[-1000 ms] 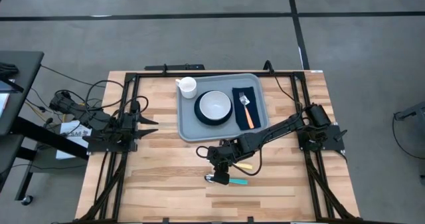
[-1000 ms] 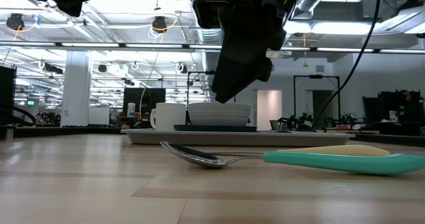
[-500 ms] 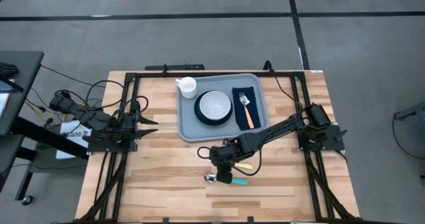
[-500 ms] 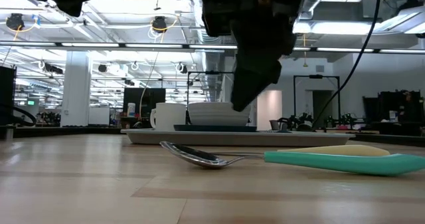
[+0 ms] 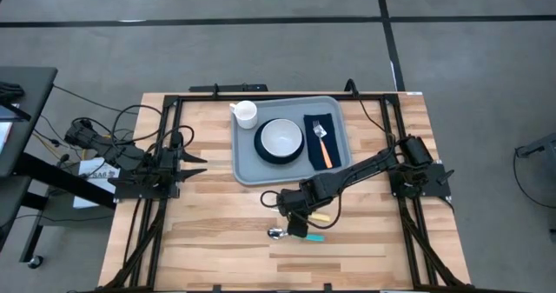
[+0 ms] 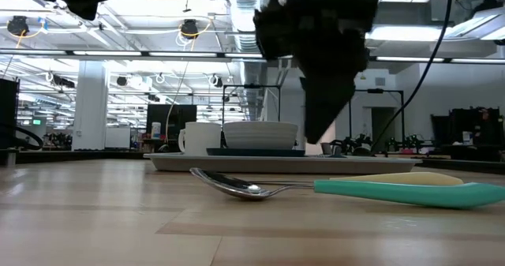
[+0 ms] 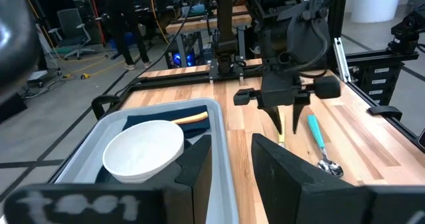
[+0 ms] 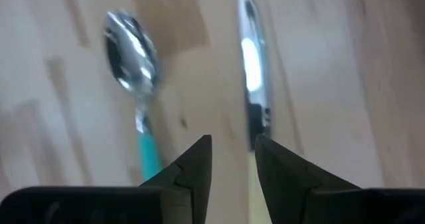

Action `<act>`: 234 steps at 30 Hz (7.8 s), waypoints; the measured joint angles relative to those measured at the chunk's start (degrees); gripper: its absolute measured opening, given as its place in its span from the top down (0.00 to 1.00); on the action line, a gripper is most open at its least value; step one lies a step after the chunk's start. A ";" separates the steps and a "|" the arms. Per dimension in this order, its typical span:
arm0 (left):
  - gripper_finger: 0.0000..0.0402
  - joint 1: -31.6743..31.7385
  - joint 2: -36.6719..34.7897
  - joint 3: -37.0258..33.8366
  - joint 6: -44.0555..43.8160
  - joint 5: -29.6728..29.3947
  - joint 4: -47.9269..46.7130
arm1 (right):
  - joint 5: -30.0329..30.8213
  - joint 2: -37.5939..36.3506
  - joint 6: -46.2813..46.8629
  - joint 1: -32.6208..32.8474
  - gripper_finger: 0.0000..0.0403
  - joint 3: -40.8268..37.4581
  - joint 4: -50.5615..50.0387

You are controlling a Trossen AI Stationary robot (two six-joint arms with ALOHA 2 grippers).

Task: Set up tray
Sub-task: Put the blue spoon on the dark blue napkin to the left of the orange fork

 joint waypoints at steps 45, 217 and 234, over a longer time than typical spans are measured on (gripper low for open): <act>0.76 -0.01 -0.02 0.00 -1.12 0.00 -0.35 | -4.67 2.67 10.24 4.32 0.73 -0.09 5.94; 0.76 -0.02 -0.02 -0.02 -2.86 0.00 -1.03 | 8.04 -23.78 16.93 -32.23 0.94 11.70 -32.43; 0.76 -0.01 -0.02 -0.02 -2.88 0.04 -1.55 | 1.08 -23.69 23.12 -42.00 0.93 -11.62 -5.09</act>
